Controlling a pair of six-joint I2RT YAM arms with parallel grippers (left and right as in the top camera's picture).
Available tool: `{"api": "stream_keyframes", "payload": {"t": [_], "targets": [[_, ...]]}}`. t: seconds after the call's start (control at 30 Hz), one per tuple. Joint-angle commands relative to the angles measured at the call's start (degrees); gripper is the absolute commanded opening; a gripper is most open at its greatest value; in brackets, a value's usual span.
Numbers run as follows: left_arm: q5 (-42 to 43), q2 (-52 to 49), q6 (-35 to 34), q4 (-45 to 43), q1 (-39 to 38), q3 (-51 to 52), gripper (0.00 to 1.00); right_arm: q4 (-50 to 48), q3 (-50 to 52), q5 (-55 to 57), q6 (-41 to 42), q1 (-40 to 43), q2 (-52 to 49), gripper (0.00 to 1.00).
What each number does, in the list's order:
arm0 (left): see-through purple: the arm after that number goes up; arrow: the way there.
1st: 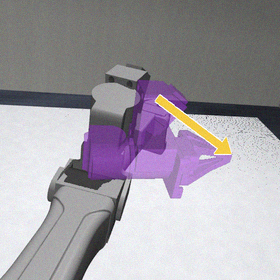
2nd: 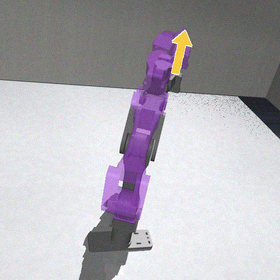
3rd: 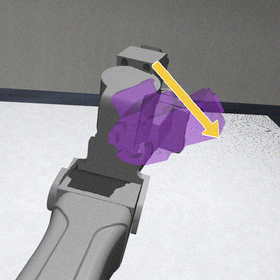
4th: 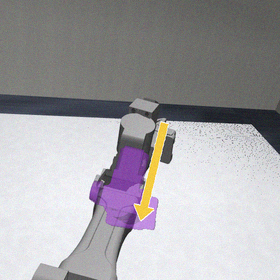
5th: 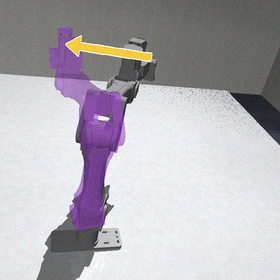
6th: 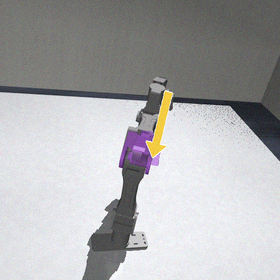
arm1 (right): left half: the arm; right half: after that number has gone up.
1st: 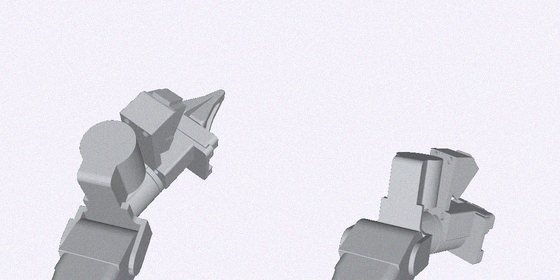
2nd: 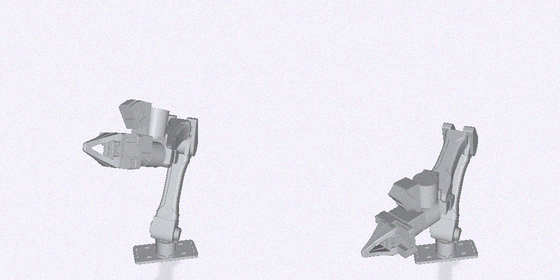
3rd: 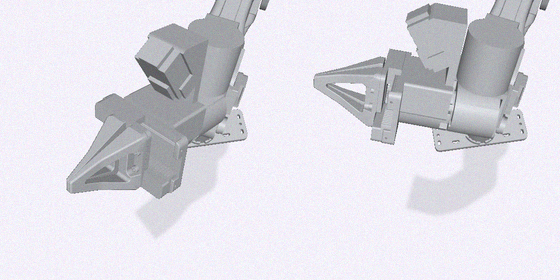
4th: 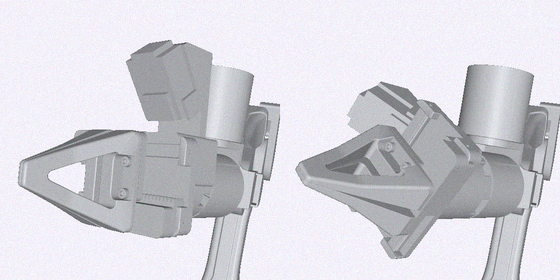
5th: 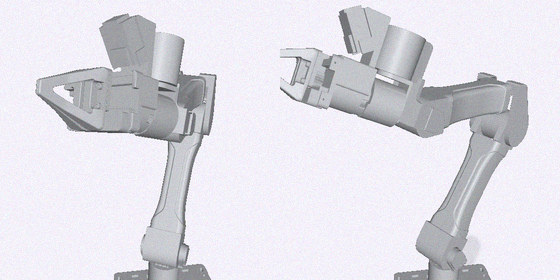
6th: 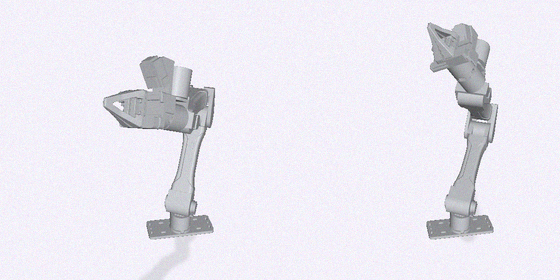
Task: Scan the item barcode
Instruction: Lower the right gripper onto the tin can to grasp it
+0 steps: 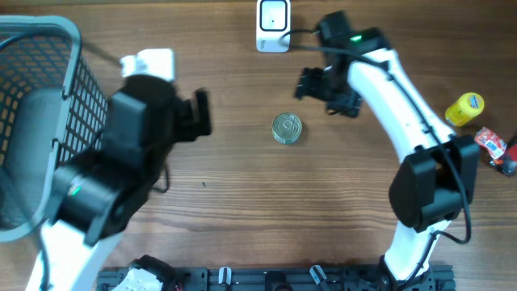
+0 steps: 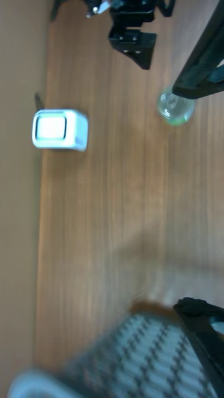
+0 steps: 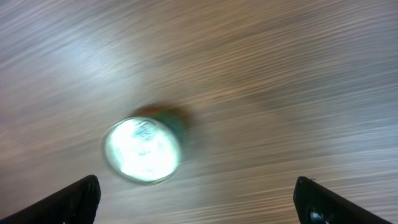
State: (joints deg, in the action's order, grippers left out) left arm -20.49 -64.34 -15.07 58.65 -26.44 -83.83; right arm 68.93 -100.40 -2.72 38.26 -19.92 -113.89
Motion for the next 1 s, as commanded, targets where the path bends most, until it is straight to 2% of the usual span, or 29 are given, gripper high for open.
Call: {"api": "stream_keyframes", "payload": {"t": [0.0,0.13,0.33,0.6,0.97], "targets": [[-2.1,6.01,0.11,3.5,2.75,0.33,1.0,-3.19,-0.46,-4.17,4.26,-2.67,-1.68,1.0],[-2.1,10.8,-0.39,6.88,2.82,0.37,1.0,-6.69,-0.46,-3.48,5.51,-4.66,-3.89,1.0],[-2.1,11.74,-3.63,11.54,2.82,0.59,1.0,-5.86,-0.46,-3.56,11.5,-4.87,-8.55,1.0],[-2.12,11.69,-3.61,10.01,2.82,8.59,1.0,-6.71,-0.46,-4.24,19.23,-7.87,-12.07,1.0],[-2.12,11.69,-3.82,8.87,2.82,11.47,1.0,-5.99,-0.42,-6.36,19.69,-7.89,-17.44,1.0]]}}
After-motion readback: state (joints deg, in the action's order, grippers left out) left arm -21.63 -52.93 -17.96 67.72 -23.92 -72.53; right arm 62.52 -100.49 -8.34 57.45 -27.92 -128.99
